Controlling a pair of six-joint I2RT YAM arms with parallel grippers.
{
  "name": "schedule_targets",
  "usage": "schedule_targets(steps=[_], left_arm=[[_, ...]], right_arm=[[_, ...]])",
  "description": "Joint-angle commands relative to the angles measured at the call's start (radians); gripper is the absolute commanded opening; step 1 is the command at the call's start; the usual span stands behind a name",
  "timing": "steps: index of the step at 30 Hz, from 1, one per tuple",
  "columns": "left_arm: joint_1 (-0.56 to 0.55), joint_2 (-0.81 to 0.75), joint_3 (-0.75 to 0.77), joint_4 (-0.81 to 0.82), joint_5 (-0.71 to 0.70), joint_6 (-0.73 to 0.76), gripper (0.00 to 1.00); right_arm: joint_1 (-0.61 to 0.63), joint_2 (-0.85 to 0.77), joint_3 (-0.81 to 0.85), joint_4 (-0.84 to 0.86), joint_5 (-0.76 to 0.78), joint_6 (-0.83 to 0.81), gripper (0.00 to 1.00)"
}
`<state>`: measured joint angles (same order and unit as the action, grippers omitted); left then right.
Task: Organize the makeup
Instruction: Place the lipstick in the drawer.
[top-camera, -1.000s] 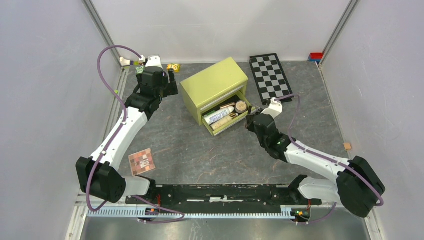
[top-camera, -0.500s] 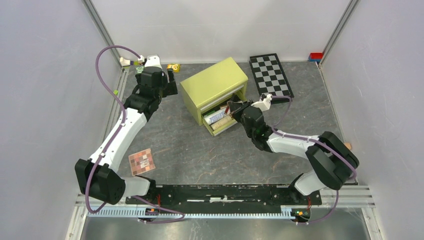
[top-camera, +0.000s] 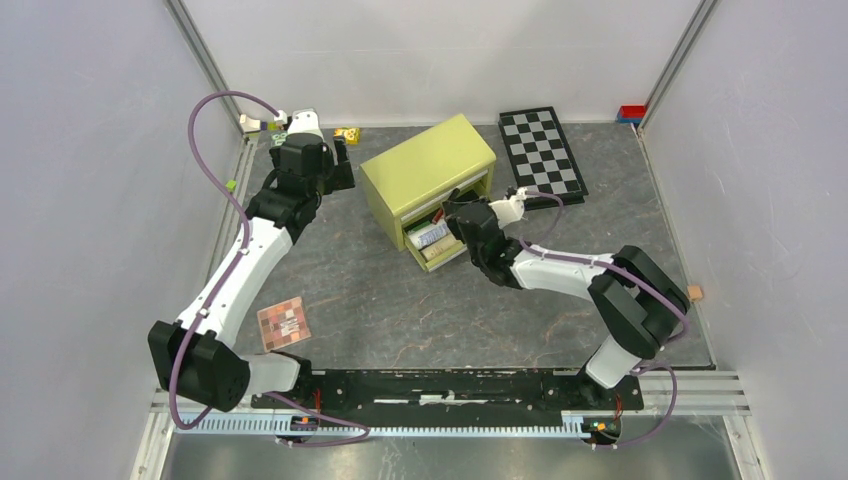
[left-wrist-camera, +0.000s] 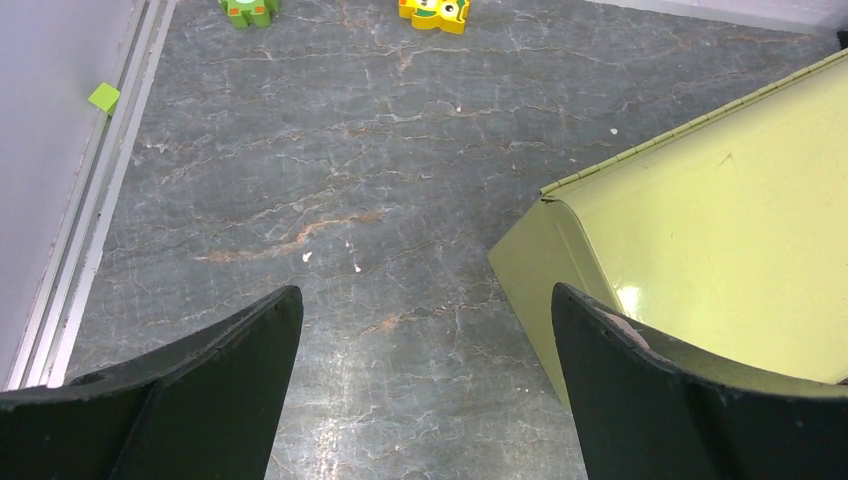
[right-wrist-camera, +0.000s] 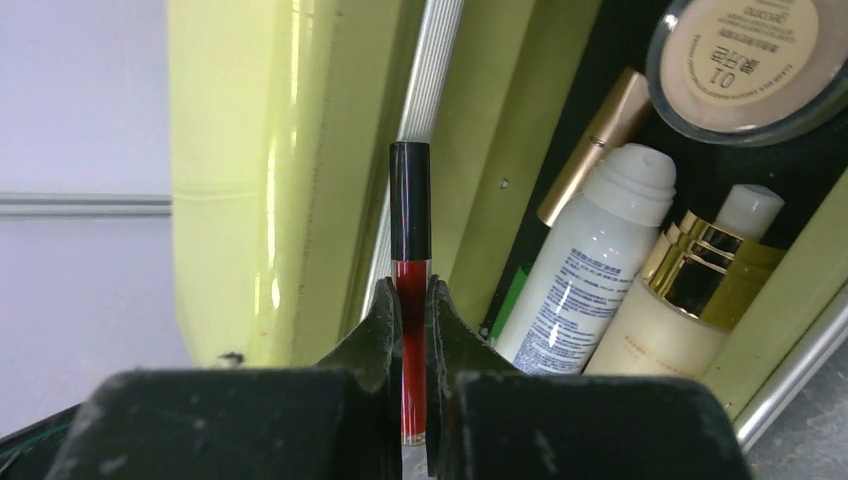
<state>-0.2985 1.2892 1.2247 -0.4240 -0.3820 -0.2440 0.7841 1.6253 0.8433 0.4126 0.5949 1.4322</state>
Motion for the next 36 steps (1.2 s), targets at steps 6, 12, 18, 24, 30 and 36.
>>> schedule_targets(steps=[6,12,18,24,30,36], left_arm=[[-0.001,-0.030,0.013,0.014,0.021,0.028,1.00],[0.000,-0.033,0.013,0.014,0.021,0.028,1.00],[0.000,-0.032,0.012,0.016,0.021,0.028,1.00],[-0.001,-0.033,0.013,0.014,0.024,0.026,1.00],[-0.001,-0.033,0.013,0.017,0.023,0.026,1.00],[-0.001,-0.034,0.012,0.016,0.020,0.027,1.00]], right_arm=[[0.025,0.071,0.148,-0.289,0.075,0.119,0.00],[0.026,0.124,0.202,-0.360,0.054,0.150,0.00],[0.028,0.162,0.229,-0.361,0.048,0.166,0.00],[0.027,0.190,0.245,-0.337,0.040,0.169,0.05],[0.026,0.218,0.278,-0.325,0.018,0.147,0.23],[0.026,0.210,0.265,-0.305,0.008,0.126,0.44]])
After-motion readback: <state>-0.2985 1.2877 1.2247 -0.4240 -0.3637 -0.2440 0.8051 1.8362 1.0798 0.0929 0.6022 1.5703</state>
